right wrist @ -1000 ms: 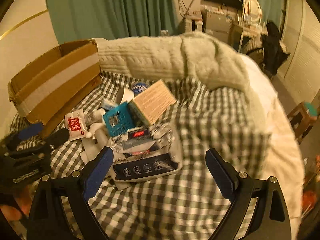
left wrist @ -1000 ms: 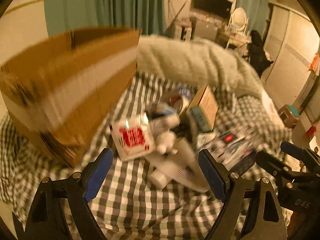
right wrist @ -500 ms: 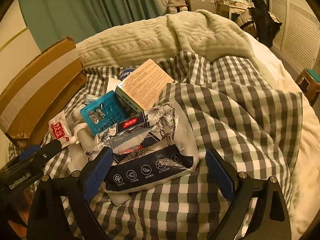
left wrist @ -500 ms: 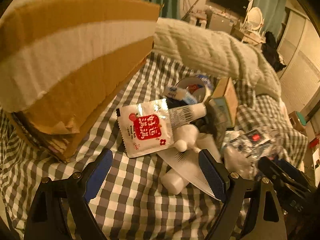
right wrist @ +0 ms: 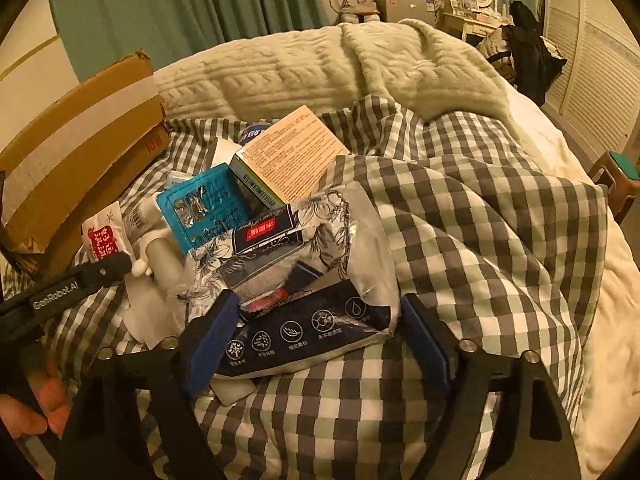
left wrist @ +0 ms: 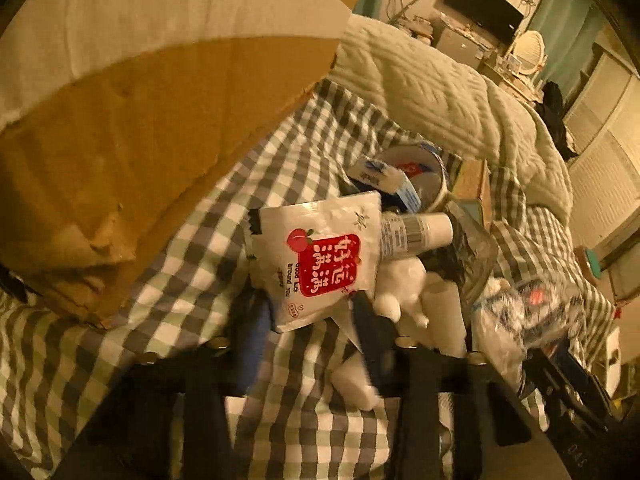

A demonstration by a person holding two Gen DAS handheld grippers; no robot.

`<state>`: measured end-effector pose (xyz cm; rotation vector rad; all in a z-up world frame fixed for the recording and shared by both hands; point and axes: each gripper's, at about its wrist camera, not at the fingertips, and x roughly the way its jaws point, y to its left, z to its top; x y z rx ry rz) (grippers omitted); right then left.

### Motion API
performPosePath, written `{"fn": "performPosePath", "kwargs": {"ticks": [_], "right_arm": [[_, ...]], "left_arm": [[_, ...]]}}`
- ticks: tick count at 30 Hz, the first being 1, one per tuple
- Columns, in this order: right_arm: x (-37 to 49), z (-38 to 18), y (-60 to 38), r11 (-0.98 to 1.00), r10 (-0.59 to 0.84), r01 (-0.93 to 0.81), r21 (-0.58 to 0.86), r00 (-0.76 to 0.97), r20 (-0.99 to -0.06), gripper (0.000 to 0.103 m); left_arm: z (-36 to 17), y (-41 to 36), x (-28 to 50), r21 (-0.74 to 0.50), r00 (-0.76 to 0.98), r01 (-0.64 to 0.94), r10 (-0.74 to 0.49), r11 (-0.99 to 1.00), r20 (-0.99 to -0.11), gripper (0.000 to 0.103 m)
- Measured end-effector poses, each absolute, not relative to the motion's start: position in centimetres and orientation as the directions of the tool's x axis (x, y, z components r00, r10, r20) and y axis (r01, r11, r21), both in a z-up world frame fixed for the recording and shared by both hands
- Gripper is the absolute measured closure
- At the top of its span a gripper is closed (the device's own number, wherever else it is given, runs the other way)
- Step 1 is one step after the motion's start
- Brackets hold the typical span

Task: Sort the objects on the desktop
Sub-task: 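Move both tools back over the pile of items on the bed, then grasp the black-and-white patterned bag with the right tool while the left tool reaches into the pile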

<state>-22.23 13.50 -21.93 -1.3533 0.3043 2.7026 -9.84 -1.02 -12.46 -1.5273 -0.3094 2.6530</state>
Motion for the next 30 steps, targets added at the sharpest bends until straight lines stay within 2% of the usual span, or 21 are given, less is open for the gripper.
{"fn": "performPosePath", "kwargs": {"ticks": [1,2,6,13,22,30], "right_arm": [[-22.0,-21.8,13.5,-0.975,0.001,-0.178,0.135,-0.607,-0.795,0.043],[-22.0,-21.7,13.5,-0.975,-0.006,-0.172,0.140,-0.613,-0.790,0.048],[-21.7,-21.3,12.9,-0.980,0.005,-0.159,0.123,-0.628,-0.778,0.056],[-21.2,-21.0,12.9,-0.980,-0.001,-0.150,0.129,-0.648,-0.762,0.063],[-20.1,-19.4,13.5,-0.975,-0.033,-0.134,0.177,-0.702,-0.712,0.070],[-18.6,-16.9,13.2,-0.982,-0.032,-0.101,0.162,-0.751,-0.660,0.072]], "left_arm": [[-12.5,-1.1,-9.7,-0.215,-0.506,0.042,0.165,-0.976,-0.846,0.070],[-12.5,-1.3,-9.5,-0.225,-0.509,0.041,0.174,-0.973,-0.843,0.074],[-12.1,-1.1,-9.2,-0.255,-0.521,0.017,0.209,-0.967,-0.828,0.082],[-10.7,-0.9,-8.3,-0.259,-0.579,-0.007,0.215,-0.966,-0.787,0.087],[-9.6,-0.7,-7.5,-0.253,-0.616,-0.022,0.213,-0.967,-0.759,0.087],[-8.2,0.1,-6.7,-0.227,-0.648,-0.076,0.222,-0.971,-0.729,0.091]]}}
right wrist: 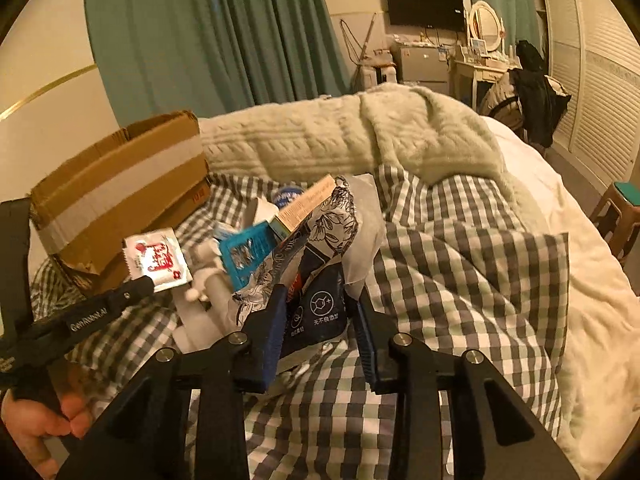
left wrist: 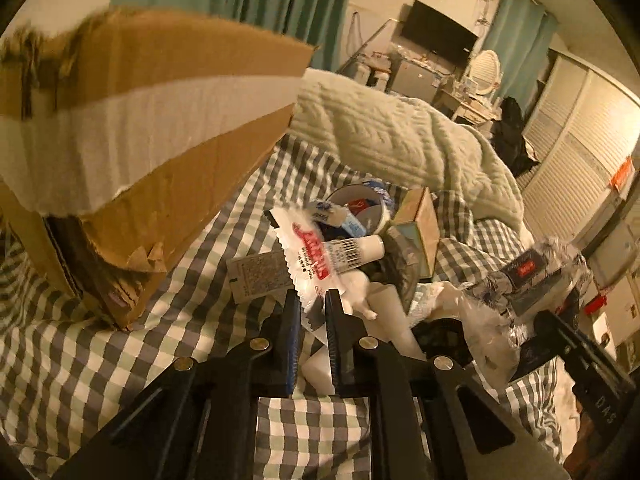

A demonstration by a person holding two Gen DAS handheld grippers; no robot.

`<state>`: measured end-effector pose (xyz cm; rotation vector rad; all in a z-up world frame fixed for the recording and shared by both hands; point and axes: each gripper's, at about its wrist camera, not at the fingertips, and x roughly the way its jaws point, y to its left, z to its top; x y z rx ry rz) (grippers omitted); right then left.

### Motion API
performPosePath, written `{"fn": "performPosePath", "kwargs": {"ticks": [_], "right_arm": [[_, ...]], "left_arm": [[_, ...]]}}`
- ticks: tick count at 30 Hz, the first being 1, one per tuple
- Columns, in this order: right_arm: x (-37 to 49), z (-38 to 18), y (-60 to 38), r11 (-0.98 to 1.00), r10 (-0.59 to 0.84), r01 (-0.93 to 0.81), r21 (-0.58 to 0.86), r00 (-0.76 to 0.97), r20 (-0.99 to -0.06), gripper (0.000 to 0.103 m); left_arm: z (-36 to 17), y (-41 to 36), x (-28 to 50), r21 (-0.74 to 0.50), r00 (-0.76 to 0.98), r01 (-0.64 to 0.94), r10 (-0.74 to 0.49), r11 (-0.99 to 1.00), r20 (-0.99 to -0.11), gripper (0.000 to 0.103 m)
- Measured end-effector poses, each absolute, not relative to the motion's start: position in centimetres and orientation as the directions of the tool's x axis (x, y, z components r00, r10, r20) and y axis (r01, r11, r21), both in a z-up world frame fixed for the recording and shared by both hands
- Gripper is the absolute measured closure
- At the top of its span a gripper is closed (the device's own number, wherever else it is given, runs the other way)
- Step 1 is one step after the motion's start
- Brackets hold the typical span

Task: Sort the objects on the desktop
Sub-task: 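Grasp the black-and-white patterned bag with the right tool while the left tool reaches into the pile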

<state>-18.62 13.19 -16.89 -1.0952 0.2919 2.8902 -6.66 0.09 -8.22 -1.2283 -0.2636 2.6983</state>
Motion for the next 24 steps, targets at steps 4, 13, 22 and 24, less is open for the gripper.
{"fn": "performPosePath", "kwargs": {"ticks": [4,13,22,24], "right_arm": [[-18.1,-15.7,12.8,-0.985,-0.025,-0.090,0.145,-0.765,-0.643,0.072],[-17.5,-14.3,12.1,-0.988,-0.041,-0.061,0.140,-0.778,-0.627,0.072],[-18.0,-15.7,12.0,-0.984,-0.070,-0.057,0.171,-0.753,-0.654,0.071],[-18.0,-15.9,12.0,-0.983,-0.075,-0.055,0.174,-0.750,-0.658,0.071]], "left_arm": [[-7.5,0.6,-6.1,-0.213,-0.666,-0.112,0.232,-0.971,-0.709,0.094],[-7.8,0.1,-6.5,-0.254,-0.641,-0.122,0.271,-0.959,-0.718,0.093],[-10.1,-0.9,-8.5,-0.282,-0.572,-0.037,0.251,-0.959,-0.781,0.052],[-10.2,-1.1,-8.4,-0.282,-0.570,-0.022,0.244,-0.959,-0.784,0.052]]}}
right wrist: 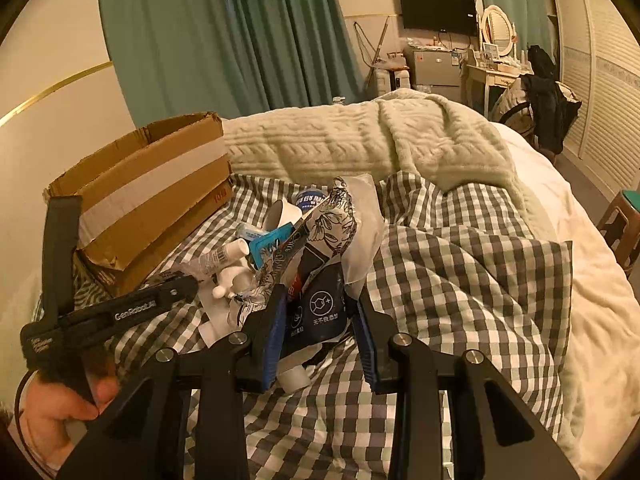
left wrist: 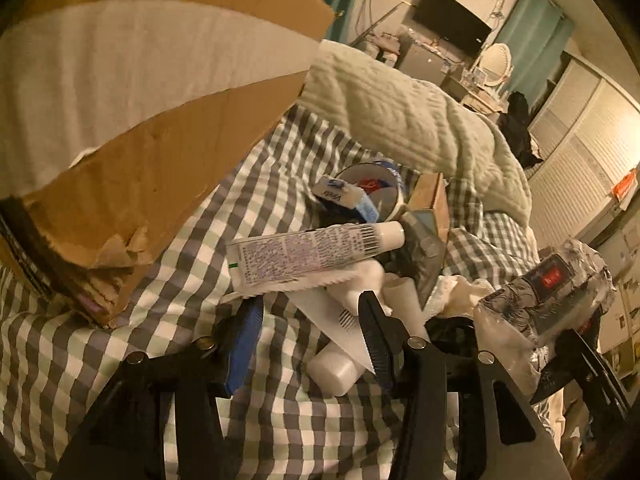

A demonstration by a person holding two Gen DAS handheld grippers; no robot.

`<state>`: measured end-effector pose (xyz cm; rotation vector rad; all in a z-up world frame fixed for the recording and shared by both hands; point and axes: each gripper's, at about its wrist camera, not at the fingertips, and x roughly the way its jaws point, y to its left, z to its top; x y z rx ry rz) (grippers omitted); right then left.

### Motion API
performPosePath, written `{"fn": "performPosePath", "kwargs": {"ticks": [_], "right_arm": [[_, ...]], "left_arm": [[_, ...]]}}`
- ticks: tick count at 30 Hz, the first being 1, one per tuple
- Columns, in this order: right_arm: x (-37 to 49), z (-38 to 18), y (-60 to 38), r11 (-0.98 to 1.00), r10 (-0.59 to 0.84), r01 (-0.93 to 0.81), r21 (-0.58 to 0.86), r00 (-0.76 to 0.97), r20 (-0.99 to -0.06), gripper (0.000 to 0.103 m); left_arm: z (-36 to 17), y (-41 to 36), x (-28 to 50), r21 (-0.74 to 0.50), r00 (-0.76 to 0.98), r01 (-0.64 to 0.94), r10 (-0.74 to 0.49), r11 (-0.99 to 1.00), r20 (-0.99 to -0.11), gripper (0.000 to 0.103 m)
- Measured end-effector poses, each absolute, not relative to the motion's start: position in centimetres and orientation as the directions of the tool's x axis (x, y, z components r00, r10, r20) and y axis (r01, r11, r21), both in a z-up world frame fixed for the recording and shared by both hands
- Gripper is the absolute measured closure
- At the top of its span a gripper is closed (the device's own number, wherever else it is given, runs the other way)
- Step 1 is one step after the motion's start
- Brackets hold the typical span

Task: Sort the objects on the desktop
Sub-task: 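Grasp the black-and-white patterned bag with the right tool while the left tool reaches into the pile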

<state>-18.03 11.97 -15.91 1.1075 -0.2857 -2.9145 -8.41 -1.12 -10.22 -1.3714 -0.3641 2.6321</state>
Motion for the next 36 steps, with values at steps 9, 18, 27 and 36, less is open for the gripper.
{"fn": "performPosePath", "kwargs": {"ticks": [9,18,27,36], "right_arm": [[-18.0,-16.3,12.4,-0.979,-0.087,-0.061,0.197,-0.744,-0.662,0.071],[-18.3,-17.2,12.6,-0.974,-0.105,-0.061,0.218,-0.732,-0.673,0.071],[-18.3,-17.4,12.7,-0.974,-0.100,-0.067,0.216,-0.729,-0.677,0.071],[-18.3,-17.9,12.8,-0.972,-0.103,-0.072,0.222,-0.719,-0.687,0.071]], "left_arm": [[-8.8,-2.7,-7.8,-0.255,-0.630,0.054,0.165,-0.966,-0.759,0.022],[-10.4,-1.6,-9.2,-0.227,-0.557,0.053,0.160,-0.973,-0.815,0.022],[-12.0,0.9,-9.6,-0.200,-0.457,-0.029,0.191,-0.979,-0.869,0.021],[-12.7,-0.9,-9.5,-0.322,-0.466,0.005,0.283,-0.947,-0.838,0.071]]}}
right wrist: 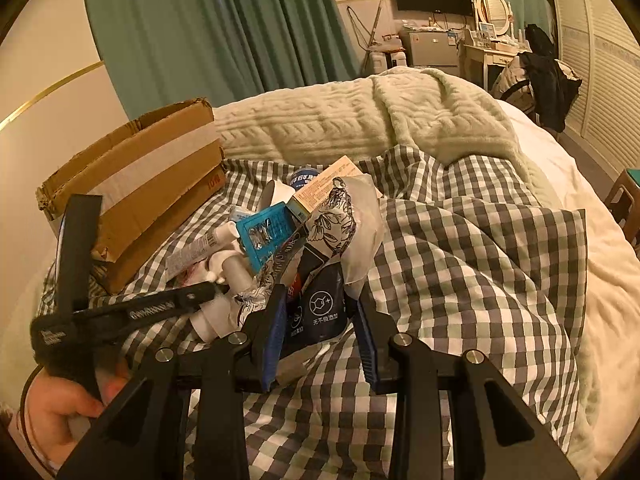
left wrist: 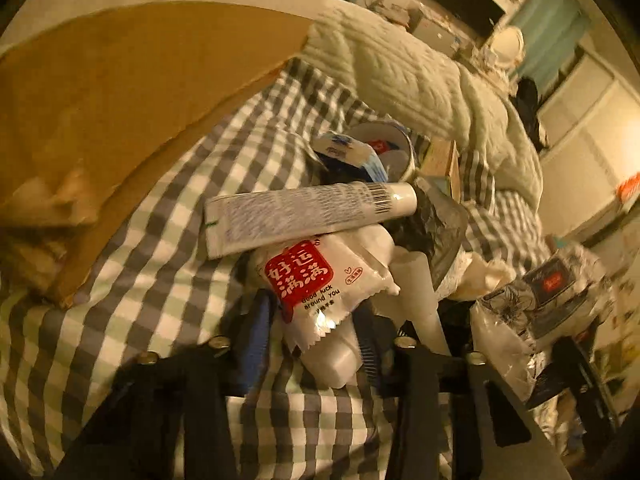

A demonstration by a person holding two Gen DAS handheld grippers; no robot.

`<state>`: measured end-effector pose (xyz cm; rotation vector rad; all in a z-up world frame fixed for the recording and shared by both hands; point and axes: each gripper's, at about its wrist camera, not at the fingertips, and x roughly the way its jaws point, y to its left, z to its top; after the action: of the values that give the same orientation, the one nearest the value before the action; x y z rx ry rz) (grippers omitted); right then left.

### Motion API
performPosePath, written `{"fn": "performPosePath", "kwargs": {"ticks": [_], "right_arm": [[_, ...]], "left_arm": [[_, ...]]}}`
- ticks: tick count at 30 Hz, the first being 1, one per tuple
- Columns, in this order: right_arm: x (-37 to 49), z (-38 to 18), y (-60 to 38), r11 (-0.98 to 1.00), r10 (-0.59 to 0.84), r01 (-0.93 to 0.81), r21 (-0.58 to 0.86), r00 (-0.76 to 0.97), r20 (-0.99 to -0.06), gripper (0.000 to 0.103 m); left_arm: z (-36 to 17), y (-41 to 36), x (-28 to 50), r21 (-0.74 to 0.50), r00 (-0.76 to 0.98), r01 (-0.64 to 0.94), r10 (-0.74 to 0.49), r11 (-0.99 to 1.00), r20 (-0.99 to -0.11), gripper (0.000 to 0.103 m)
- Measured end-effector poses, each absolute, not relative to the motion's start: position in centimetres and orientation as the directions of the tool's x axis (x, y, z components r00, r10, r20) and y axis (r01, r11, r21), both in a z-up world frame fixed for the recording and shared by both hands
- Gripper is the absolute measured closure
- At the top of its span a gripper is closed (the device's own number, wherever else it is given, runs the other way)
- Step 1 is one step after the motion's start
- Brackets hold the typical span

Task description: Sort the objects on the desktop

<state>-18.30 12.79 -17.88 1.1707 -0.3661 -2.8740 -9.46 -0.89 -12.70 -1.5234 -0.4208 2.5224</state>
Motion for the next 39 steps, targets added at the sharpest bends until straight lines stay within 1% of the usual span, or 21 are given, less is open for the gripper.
{"fn": "performPosePath", "kwargs": {"ticks": [1,4,6,8,14,19,26,27,28,29,30,31,32,36,39], "right_arm": [[-18.3,-17.9,12.8,-0.972,-0.104,-0.072,0.223,-0.720,-0.687,0.071],[-18.3,-17.9,12.8,-0.972,-0.104,-0.072,0.223,-0.719,-0.687,0.071],[-18.4,-17.9,12.8,-0.972,-0.105,-0.072,0.223,-0.718,-0.688,0.071],[-18.3,-17.9,12.9,-0.972,-0.105,-0.072,0.224,-0.719,-0.687,0.071],[-18.3,-17.9,12.8,-0.971,-0.110,-0.069,0.228,-0.720,-0.685,0.071],[-18.2,-17.8,12.8,-0.972,-0.112,-0.064,0.227,-0.721,-0.683,0.071],[-18.3,-18.0,12.9,-0.971,-0.112,-0.068,0.229,-0.716,-0.689,0.071],[-18.3,-18.0,12.9,-0.971,-0.112,-0.068,0.229,-0.717,-0.688,0.071],[-18.3,-18.0,12.9,-0.971,-0.113,-0.068,0.230,-0.717,-0.688,0.071],[-18.3,-18.0,12.9,-0.971,-0.113,-0.068,0.229,-0.715,-0.690,0.071],[-18.3,-18.1,12.9,-0.971,-0.112,-0.069,0.229,-0.714,-0.691,0.071],[-18.3,-18.1,12.9,-0.971,-0.114,-0.069,0.230,-0.714,-0.691,0.071],[-18.2,-18.1,12.9,-0.971,-0.113,-0.070,0.231,-0.714,-0.691,0.071],[-18.2,-18.1,12.9,-0.970,-0.114,-0.070,0.231,-0.713,-0.692,0.070],[-18.2,-18.2,13.0,-0.970,-0.112,-0.073,0.232,-0.713,-0.693,0.070]], "left_arm": [[-12.6,-1.3,-9.3,-0.340,-0.468,0.007,0.297,-0.940,-0.832,0.082],[-12.2,-1.4,-9.0,-0.342,-0.479,-0.001,0.301,-0.940,-0.825,0.094],[-11.8,-1.5,-8.7,-0.343,-0.494,-0.009,0.303,-0.939,-0.815,0.095],[-11.2,-1.6,-8.4,-0.341,-0.517,-0.014,0.299,-0.940,-0.802,0.097],[-9.1,-1.6,-7.4,-0.316,-0.584,-0.051,0.285,-0.947,-0.760,0.098],[-9.3,-0.7,-7.4,-0.298,-0.571,-0.089,0.294,-0.950,-0.766,0.097],[-9.2,0.5,-7.6,-0.313,-0.567,-0.158,0.345,-0.937,-0.747,0.096],[-9.2,0.8,-7.6,-0.311,-0.562,-0.168,0.350,-0.935,-0.750,0.095],[-9.2,1.1,-7.7,-0.309,-0.556,-0.175,0.352,-0.935,-0.753,0.089],[-9.3,1.3,-7.7,-0.304,-0.554,-0.179,0.351,-0.936,-0.755,0.080],[-9.2,1.4,-7.6,-0.304,-0.555,-0.184,0.354,-0.935,-0.753,0.074],[-9.2,1.4,-7.5,-0.304,-0.556,-0.188,0.356,-0.934,-0.751,0.064],[-9.1,1.5,-7.3,-0.301,-0.563,-0.190,0.355,-0.935,-0.747,0.058],[-8.9,1.8,-7.2,-0.320,-0.564,-0.221,0.388,-0.921,-0.729,0.050],[-9.1,2.4,-7.5,-0.323,-0.542,-0.241,0.403,-0.915,-0.738,0.049]]}}
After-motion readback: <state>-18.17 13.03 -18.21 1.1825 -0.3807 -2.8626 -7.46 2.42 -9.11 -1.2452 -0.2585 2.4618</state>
